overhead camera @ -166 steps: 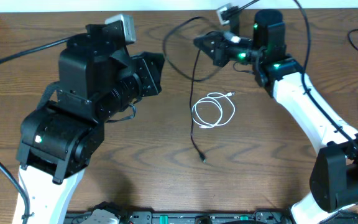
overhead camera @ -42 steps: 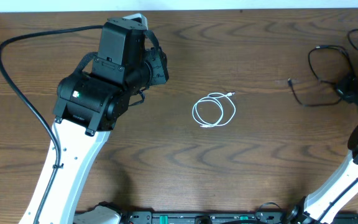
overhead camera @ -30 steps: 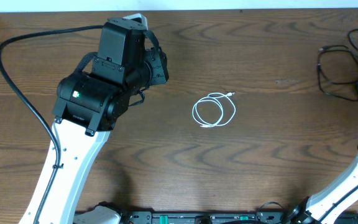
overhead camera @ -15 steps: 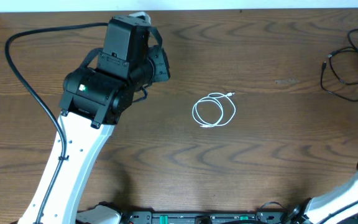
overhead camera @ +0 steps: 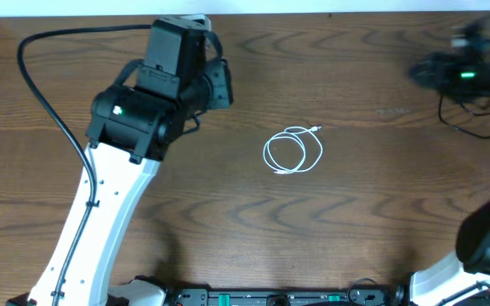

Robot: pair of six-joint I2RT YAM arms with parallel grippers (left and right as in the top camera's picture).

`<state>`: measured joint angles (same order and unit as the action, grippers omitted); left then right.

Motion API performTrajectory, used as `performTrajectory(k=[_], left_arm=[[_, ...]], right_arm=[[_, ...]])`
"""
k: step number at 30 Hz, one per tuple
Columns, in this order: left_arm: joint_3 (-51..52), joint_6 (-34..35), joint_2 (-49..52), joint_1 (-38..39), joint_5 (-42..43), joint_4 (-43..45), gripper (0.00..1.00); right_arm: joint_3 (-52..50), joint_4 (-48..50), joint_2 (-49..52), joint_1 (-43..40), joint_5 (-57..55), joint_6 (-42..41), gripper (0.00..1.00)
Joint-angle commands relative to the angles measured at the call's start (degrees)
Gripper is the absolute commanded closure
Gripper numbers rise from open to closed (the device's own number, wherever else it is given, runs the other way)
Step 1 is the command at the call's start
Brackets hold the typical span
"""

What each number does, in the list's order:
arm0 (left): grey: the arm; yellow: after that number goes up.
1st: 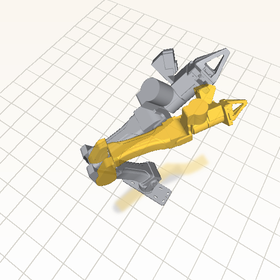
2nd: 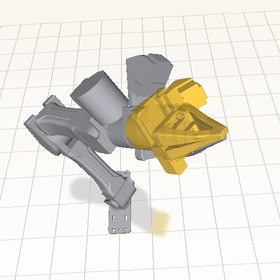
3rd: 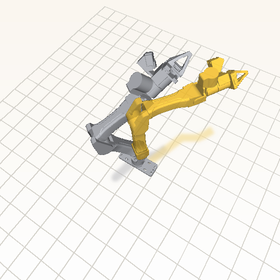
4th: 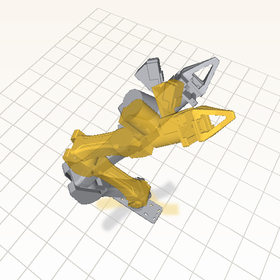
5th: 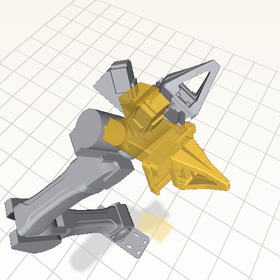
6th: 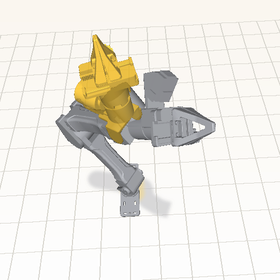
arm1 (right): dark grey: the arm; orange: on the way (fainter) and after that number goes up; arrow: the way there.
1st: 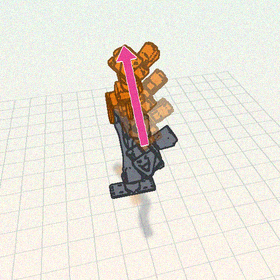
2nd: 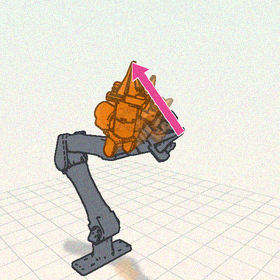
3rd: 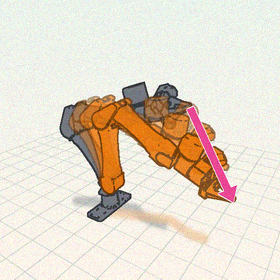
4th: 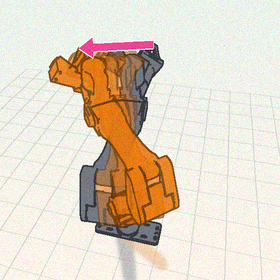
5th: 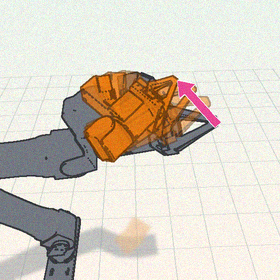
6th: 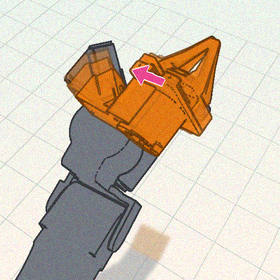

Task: Untangle cables
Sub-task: 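Move the right gripper to the white cable coil and grasp it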

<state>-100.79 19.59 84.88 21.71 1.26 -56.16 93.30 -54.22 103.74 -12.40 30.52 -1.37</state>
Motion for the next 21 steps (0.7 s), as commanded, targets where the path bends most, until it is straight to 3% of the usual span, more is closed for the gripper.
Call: performTrajectory(k=[1,13,18,19,21], left_arm=[[0.2,-2.0,0.1,-3.6,-0.4,-0.3,0.48],[0.2,-2.0,0.1,-12.7,-0.4,-0.8,0.44],[0.2,-2.0,0.1,-14.2,-0.4,-1.5,0.44],[0.2,-2.0,0.1,-14.2,-0.4,-1.7,0.44],[0.2,-2.0,0.1,-14.2,-0.4,-1.7,0.44]], right_arm=[[-0.3,-2.6,2.4,8.6,2.5,13.2,0.27],[-0.3,-5.0,14.9,28.9,-0.2,21.3,0.30],[-0.3,-5.1,16.3,32.7,-1.0,21.5,0.47],[-0.3,-4.7,16.4,34.1,-2.1,19.9,0.52],[-0.3,-3.5,16.4,36.1,-5.7,15.6,0.54]])
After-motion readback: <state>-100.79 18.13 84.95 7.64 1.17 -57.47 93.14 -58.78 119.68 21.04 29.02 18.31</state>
